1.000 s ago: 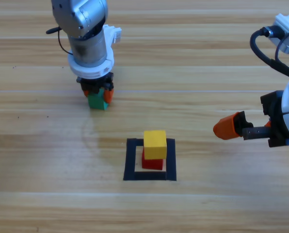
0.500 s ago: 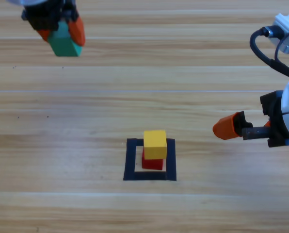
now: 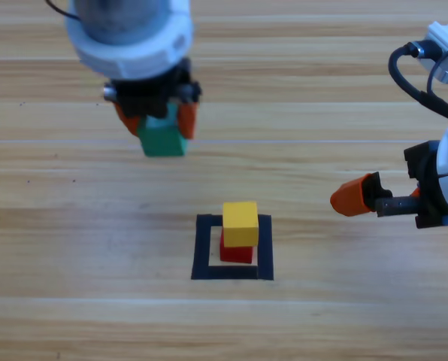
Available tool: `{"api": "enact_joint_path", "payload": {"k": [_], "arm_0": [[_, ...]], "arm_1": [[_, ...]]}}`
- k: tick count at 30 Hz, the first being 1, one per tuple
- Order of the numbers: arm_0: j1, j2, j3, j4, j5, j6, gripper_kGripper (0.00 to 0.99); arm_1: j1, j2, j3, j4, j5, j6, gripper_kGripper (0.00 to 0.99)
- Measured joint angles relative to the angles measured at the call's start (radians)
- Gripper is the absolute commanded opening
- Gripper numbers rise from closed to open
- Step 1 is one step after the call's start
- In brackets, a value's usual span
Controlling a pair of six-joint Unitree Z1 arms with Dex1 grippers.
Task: Stack the blocks in the rectangular block: red at the bottom, yellow in the middle, green on top
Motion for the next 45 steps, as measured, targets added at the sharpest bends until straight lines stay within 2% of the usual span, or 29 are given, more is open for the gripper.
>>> {"api": "enact_joint_path", "payload": {"k": [7,17,26,45], "arm_0": [[-0.043,0.093,-0.048,0.000,-0.043,-0.052,0.015],[-0.052,0.167,-0.095,0.000,-0.085,-0.096,0.026],[-0.052,0.249,-0.137,0.000,-0.086,-0.099,0.026],[-0.052,0.297,-0.162,0.000,-0.086,-0.098,0.025]], "arm_1": [[0.000,0.000,0.000,0.000,0.000,0.000,0.990],[0.000,0.000,0.000,0.000,0.000,0.000,0.990],[0.000,0.000,0.002,0.000,0.000,0.000,0.990],[0.000,0.034,0.002,-0.006,0.000,0.000,0.990]]}}
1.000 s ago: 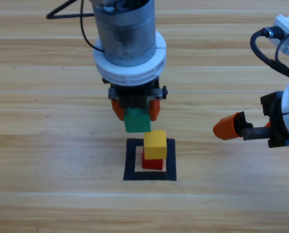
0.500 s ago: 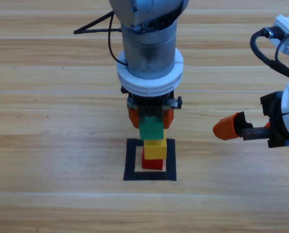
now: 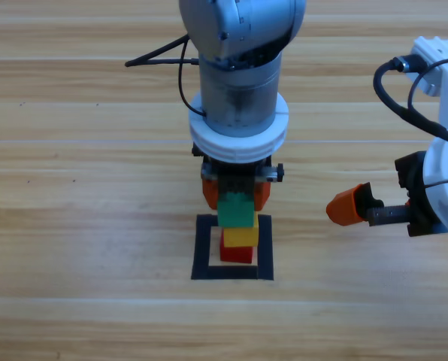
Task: Stack the blocks in the rectangular block: red at the bottom, yellow in the middle, green on top
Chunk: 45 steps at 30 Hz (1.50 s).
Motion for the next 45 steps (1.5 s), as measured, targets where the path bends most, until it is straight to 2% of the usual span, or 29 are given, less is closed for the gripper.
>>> {"api": "enact_joint_path", "payload": {"k": [45], "arm_0": [[-0.003,0.014,-0.034,0.000,0.000,0.003,0.025]], "arm_1": [[0.000,0.004,0.002,-0.001,0.001,0.000,0.990]]}}
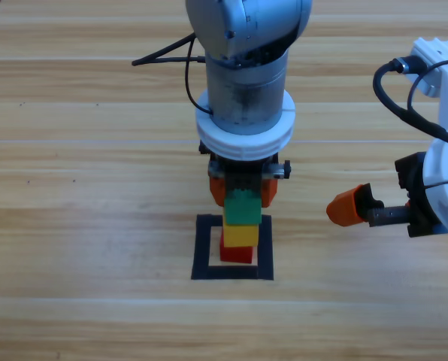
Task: Stack the blocks in the rectangular block: red at the bottom, yellow in the middle, green on top
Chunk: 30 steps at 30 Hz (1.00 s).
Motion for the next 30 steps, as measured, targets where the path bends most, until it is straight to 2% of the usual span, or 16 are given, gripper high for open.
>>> {"api": "enact_joint_path", "payload": {"k": [30], "arm_0": [[-0.001,0.004,0.011,0.000,0.002,0.004,0.025]], "arm_1": [[0.000,0.004,0.000,-0.034,0.005,-0.022,0.990]]}}
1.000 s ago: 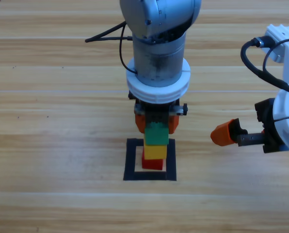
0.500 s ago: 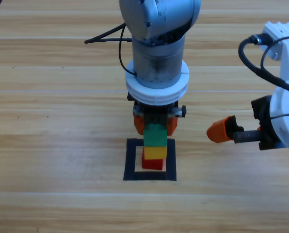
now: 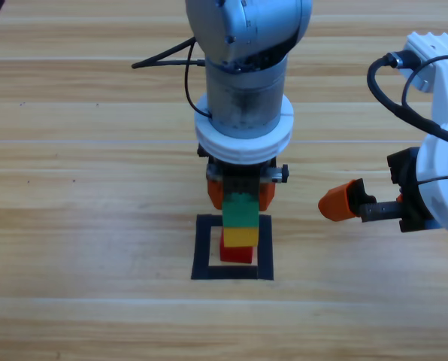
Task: Stack the blocks in the rectangular block: red at the bottom, yellow in the middle, green on top
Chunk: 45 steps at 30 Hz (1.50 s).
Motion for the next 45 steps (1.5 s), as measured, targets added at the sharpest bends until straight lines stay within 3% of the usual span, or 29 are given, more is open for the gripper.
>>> {"api": "enact_joint_path", "payload": {"k": [10,11,13,14,15,34,37,39,45], "arm_0": [[0.000,0.001,0.000,0.000,0.001,0.000,0.057],[0.000,0.001,0.000,0.000,0.001,0.000,0.189],[0.000,0.001,0.000,0.000,0.002,0.000,0.683],[0.000,0.001,0.000,0.000,0.002,0.000,0.877],[0.000,0.001,0.000,0.000,0.002,0.000,0.979],[0.000,0.006,-0.018,0.000,0.012,-0.003,0.990],[-0.009,-0.022,-0.052,0.000,0.087,-0.017,0.990],[-0.033,-0.145,-0.048,0.000,0.219,-0.055,0.990],[-0.100,-0.571,0.182,-0.011,0.391,-0.058,0.990]], "arm_1": [[0.000,0.002,0.000,0.000,0.002,-0.034,0.990],[0.000,0.002,0.000,0.000,0.003,-0.035,0.990],[0.000,0.002,0.000,0.000,0.003,-0.039,0.990],[0.000,0.002,0.000,0.000,0.003,-0.040,0.990],[0.000,0.002,0.000,0.000,0.003,-0.040,0.990],[0.000,0.002,0.007,-0.014,-0.004,-0.046,0.990],[0.000,0.002,0.010,-0.014,-0.004,-0.046,0.990],[0.000,0.002,0.014,-0.014,-0.004,-0.046,0.990],[0.000,0.002,0.025,-0.024,-0.011,-0.046,0.990]]}}
